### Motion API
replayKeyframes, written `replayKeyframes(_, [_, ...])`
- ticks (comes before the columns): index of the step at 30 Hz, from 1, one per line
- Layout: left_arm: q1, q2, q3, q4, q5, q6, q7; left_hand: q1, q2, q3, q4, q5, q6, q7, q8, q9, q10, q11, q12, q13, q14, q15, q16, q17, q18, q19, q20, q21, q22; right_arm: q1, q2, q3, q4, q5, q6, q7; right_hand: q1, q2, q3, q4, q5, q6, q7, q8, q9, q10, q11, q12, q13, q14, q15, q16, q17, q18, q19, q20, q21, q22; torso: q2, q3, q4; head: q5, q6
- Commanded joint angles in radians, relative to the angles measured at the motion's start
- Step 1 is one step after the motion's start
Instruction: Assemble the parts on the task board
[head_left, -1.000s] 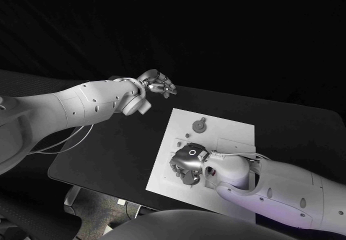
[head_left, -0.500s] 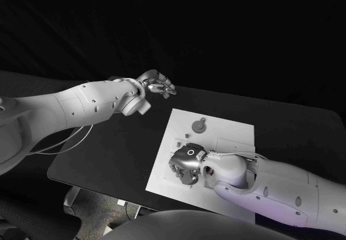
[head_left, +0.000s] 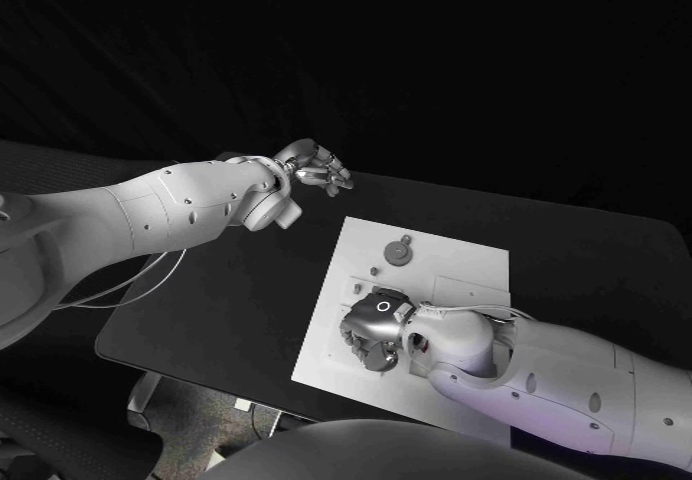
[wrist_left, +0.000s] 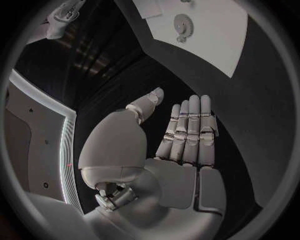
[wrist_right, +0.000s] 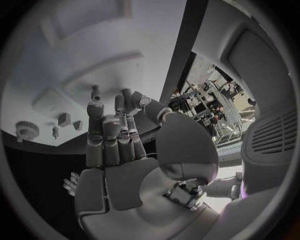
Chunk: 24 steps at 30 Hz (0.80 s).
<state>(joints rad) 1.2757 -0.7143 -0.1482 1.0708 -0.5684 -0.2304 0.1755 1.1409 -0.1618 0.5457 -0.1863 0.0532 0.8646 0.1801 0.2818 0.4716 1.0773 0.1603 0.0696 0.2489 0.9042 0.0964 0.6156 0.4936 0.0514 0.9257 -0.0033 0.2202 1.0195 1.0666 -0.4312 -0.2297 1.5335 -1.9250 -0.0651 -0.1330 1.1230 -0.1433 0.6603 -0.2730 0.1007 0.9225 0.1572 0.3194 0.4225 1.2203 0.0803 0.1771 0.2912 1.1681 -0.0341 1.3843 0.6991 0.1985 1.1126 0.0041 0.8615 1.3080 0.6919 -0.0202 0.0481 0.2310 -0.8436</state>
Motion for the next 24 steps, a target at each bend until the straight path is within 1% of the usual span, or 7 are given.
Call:
replayKeyframes(1, [0.001, 0.001, 0.001, 0.002, 0.001, 0.009, 0.006, 0.005, 0.001, -0.003, 0.001, 0.002, -0.009, 0.001, 0.005, -0.001, -0.005, -0.001, 0.004, -0.001, 0.009, 0.001, -0.004, 0.001, 0.016, 0.003, 0.001, -0.004, 0.001, -0.001, -0.002, 0.000, -0.001, 0.014, 0.007, -0.003, -0.014, -0.012, -0.011, 0.003, 0.002, -0.023, 0.010, -0.009, -0.004, -0.002, -0.003, -0.001, 0.002, -0.004, 0.002, -0.004, 0.001, 0.063, -0.003, 0.001, -0.002, 0.014, 0.000, -0.0002, 0.0001, 0.000, 0.000])
replayKeyframes(2, [0.001, 0.000, 0.001, 0.003, 0.001, 0.010, 0.006, 0.005, 0.001, -0.003, 0.001, 0.002, -0.009, 0.001, 0.005, -0.001, -0.005, -0.001, 0.004, -0.002, 0.009, 0.001, -0.005, 0.001, 0.016, 0.003, 0.001, -0.004, 0.001, -0.001, -0.003, 0.000, 0.000, 0.012, 0.002, -0.003, -0.018, -0.020, -0.017, 0.006, 0.002, -0.033, 0.014, -0.013, -0.006, -0.002, -0.003, -0.002, 0.002, -0.005, 0.002, -0.004, 0.002, 0.063, -0.003, 0.000, -0.003, 0.013, 0.000, -0.0002, 0.0001, 0.000, 0.000])
replayKeyframes(6, [0.001, -0.001, 0.001, 0.002, 0.001, 0.009, 0.005, 0.004, 0.001, -0.004, 0.001, 0.002, -0.009, 0.001, 0.005, -0.001, -0.005, -0.001, 0.004, -0.002, 0.009, 0.001, -0.005, 0.002, 0.016, 0.003, 0.001, -0.004, 0.001, -0.001, -0.007, 0.000, 0.003, 0.017, -0.010, -0.005, -0.022, -0.032, -0.024, 0.011, 0.002, -0.046, 0.019, -0.019, -0.008, -0.006, -0.001, -0.004, 0.002, -0.007, 0.004, -0.005, 0.002, 0.063, -0.005, 0.000, -0.005, 0.012, 0.000, -0.0001, 0.0005, -0.001, -0.001])
replayKeyframes(11, [0.001, -0.001, 0.001, 0.002, 0.001, 0.012, 0.003, 0.004, 0.001, -0.004, 0.001, 0.002, -0.009, 0.001, 0.005, -0.001, -0.005, -0.001, 0.004, -0.002, 0.010, 0.001, -0.005, 0.002, 0.016, 0.003, 0.001, -0.004, 0.002, -0.001, -0.010, 0.000, 0.003, 0.018, -0.018, -0.006, -0.022, -0.038, -0.026, 0.014, 0.002, -0.052, 0.020, -0.021, -0.008, -0.006, -0.001, -0.005, 0.002, -0.008, 0.004, -0.005, 0.002, 0.063, -0.005, 0.000, -0.006, 0.012, 0.000, 0.0002, 0.0002, -0.001, -0.001])
replayKeyframes(18, [0.001, -0.001, 0.001, 0.001, 0.001, 0.012, 0.003, 0.004, 0.000, -0.004, 0.001, 0.002, -0.009, 0.001, 0.005, -0.001, -0.005, -0.001, 0.003, -0.002, 0.010, 0.001, -0.006, 0.003, 0.016, 0.003, 0.001, -0.004, 0.002, -0.001, -0.016, 0.000, 0.005, 0.025, -0.052, -0.005, -0.024, -0.043, -0.029, 0.023, 0.003, -0.059, 0.022, -0.023, -0.009, 0.000, -0.002, -0.001, 0.006, -0.009, 0.003, -0.005, 0.003, 0.063, -0.005, 0.000, -0.007, 0.012, 0.000, 0.0002, 0.0005, -0.001, 0.000])
replayKeyframes(21, [0.001, -0.001, 0.001, 0.001, 0.001, 0.013, 0.003, 0.004, 0.000, -0.004, 0.001, 0.002, -0.009, 0.001, 0.005, -0.001, -0.005, -0.001, 0.004, -0.002, 0.010, 0.001, -0.006, 0.003, 0.016, 0.003, 0.001, -0.004, 0.002, -0.001, -0.022, 0.001, 0.009, 0.034, -0.075, 0.000, -0.023, -0.045, -0.029, 0.023, 0.003, -0.060, 0.022, -0.023, -0.009, 0.000, -0.002, -0.001, 0.006, -0.009, 0.003, -0.005, 0.003, 0.063, -0.005, 0.000, -0.008, 0.012, 0.000, 0.0004, 0.0001, -0.001, 0.000])
replayKeyframes(24, [0.001, -0.001, 0.001, 0.000, 0.001, 0.013, 0.003, 0.004, 0.000, -0.004, 0.001, 0.002, -0.009, 0.001, 0.005, -0.001, -0.005, -0.001, 0.004, -0.002, 0.010, 0.001, -0.006, 0.004, 0.016, 0.003, 0.001, -0.005, 0.002, -0.001, -0.036, 0.001, 0.020, 0.047, -0.119, 0.009, -0.022, -0.047, -0.029, 0.024, 0.003, -0.061, 0.022, -0.023, -0.009, -0.002, -0.002, -0.001, 0.006, -0.009, 0.003, -0.005, 0.003, 0.063, -0.005, 0.000, -0.008, 0.012, 0.000, 0.0003, 0.0000, -0.001, 0.000])
